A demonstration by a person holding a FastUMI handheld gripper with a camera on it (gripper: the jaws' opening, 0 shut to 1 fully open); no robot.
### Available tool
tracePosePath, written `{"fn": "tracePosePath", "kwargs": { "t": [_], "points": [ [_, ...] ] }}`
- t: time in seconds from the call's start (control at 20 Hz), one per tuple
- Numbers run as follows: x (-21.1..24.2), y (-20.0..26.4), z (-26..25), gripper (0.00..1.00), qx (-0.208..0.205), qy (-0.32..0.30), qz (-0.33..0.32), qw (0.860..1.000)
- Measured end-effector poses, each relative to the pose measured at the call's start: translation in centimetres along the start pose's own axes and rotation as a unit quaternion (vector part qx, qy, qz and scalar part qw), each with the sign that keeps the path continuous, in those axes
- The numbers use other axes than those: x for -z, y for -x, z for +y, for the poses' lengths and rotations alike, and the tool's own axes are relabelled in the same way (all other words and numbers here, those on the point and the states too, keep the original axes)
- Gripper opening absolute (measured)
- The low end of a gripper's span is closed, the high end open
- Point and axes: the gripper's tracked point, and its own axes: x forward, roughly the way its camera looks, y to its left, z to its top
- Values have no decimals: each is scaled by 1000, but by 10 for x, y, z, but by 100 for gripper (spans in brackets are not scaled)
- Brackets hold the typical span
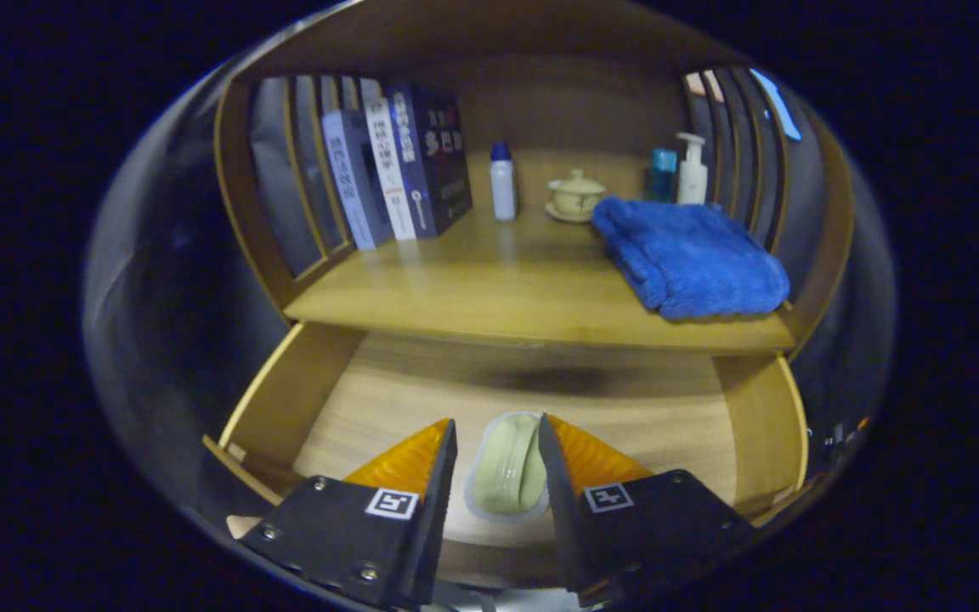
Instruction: Pull open the drawer, take out the items inside it, and place them on the countertop above the cabinet.
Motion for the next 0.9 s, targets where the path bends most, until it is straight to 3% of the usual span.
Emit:
{"fn": "tracePosePath", "kwargs": {
  "t": [0.2, 0.35, 0.5, 0.55, 0.9],
  "points": [
    [26, -34, -10, 57, 21, -12, 47, 999],
    [39, -45, -14, 26, 28, -18, 75, 997],
    [35, -51, -19, 27, 39, -9, 76, 996],
    [37, -47, -19, 16, 37, -7, 71, 997],
    [10, -1, -6, 16, -9, -30, 22, 999]
  ]
}}
